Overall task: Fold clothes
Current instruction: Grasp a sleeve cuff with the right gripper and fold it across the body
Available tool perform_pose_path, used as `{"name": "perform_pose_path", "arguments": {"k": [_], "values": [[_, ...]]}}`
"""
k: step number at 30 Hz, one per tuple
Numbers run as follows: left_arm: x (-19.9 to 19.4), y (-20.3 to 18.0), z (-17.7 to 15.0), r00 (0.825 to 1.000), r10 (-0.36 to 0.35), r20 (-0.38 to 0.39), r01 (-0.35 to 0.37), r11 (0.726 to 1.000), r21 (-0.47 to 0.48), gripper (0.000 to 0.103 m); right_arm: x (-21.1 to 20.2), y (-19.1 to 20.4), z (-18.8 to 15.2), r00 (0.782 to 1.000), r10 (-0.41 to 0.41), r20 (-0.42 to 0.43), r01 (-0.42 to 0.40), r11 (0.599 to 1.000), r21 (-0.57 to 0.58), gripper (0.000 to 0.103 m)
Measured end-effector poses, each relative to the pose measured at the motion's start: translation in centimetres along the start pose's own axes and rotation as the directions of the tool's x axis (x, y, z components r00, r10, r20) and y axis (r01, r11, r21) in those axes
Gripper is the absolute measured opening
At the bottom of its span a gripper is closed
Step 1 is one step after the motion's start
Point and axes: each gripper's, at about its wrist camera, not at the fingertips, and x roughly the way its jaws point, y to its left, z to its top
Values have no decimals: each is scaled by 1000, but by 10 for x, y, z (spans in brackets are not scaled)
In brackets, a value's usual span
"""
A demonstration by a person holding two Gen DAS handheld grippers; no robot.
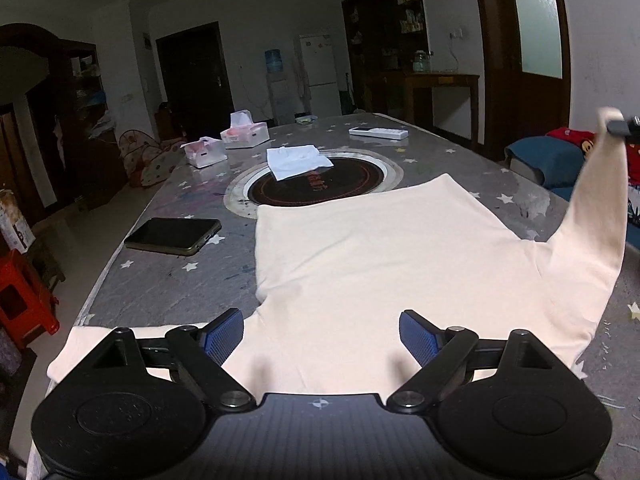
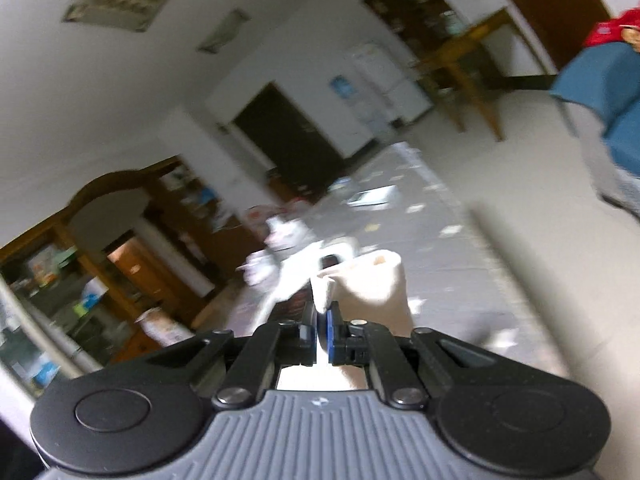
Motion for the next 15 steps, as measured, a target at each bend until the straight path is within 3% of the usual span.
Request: {"name": "perform_pose_path", "arguments": {"k": [6, 15], "values": [[-11, 17, -11, 1000, 10, 16, -9, 999, -45, 89, 42, 70, -13, 987, 118, -106, -127, 988, -88, 4], [-27, 47, -28, 999, 44, 12, -42, 992, -119, 89, 115, 120, -76, 940, 142, -310, -194, 970, -145, 4]]}}
